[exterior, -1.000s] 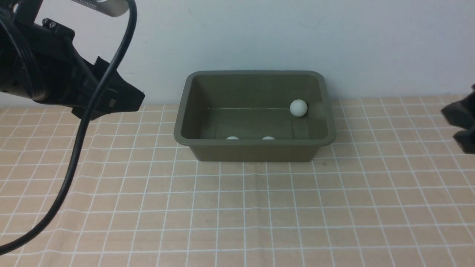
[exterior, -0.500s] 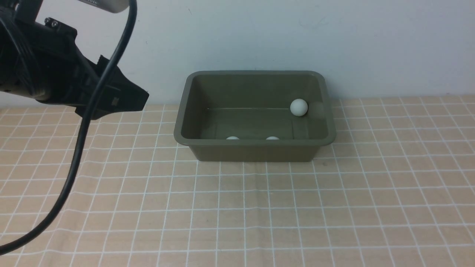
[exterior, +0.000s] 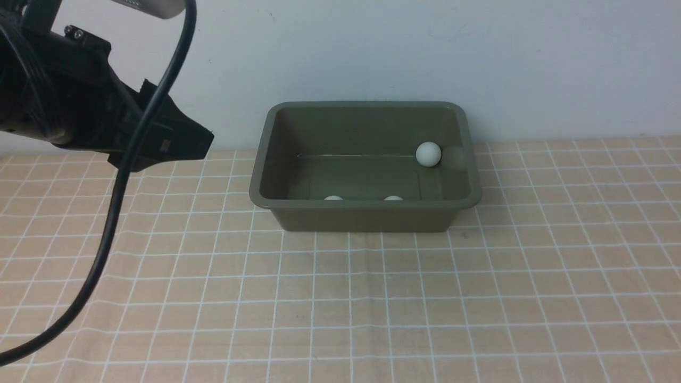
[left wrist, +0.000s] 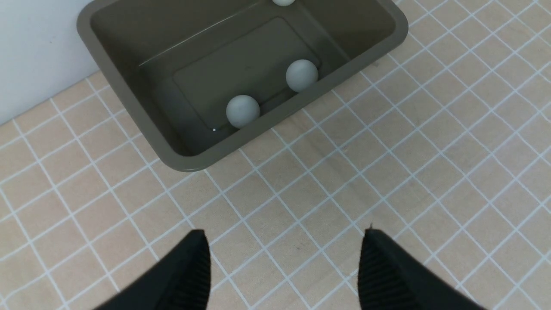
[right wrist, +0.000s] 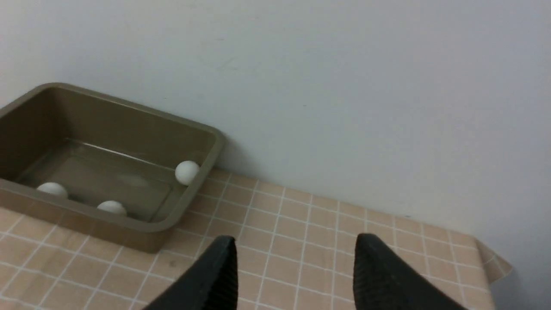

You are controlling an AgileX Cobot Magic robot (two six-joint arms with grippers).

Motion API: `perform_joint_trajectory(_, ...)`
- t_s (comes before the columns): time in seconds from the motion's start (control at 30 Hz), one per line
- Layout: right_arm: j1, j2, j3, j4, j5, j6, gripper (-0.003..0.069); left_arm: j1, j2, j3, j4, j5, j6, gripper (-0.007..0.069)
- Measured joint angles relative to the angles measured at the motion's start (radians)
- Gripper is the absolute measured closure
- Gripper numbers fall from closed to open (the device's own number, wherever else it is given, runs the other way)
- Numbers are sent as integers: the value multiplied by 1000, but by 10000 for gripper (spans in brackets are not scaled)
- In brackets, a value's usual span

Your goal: Put the table tennis balls into the box on the light coffee tablecloth.

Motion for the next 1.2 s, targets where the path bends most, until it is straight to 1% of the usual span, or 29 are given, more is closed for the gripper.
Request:
perform_joint_trajectory(0.23, 0, -20, 212, 53, -204, 27, 312, 0, 0, 0, -2, 0, 0, 239)
perform_joint_trajectory(0.43, 0, -20, 359, 57, -317, 27, 312, 0, 0, 0, -2, 2, 0, 239)
perform_joint_trajectory(0.5, 0, -20, 414, 57, -399, 27, 312, 0, 0, 0, -2, 2, 0, 239)
perform_joint_trajectory(0.63, 0, -20, 471, 57, -484, 28, 312, 0, 0, 0, -2, 2, 0, 239)
perform_joint_trajectory(1.2, 0, -20, 484, 57, -483, 31, 312, 0, 0, 0, -2, 2, 0, 239)
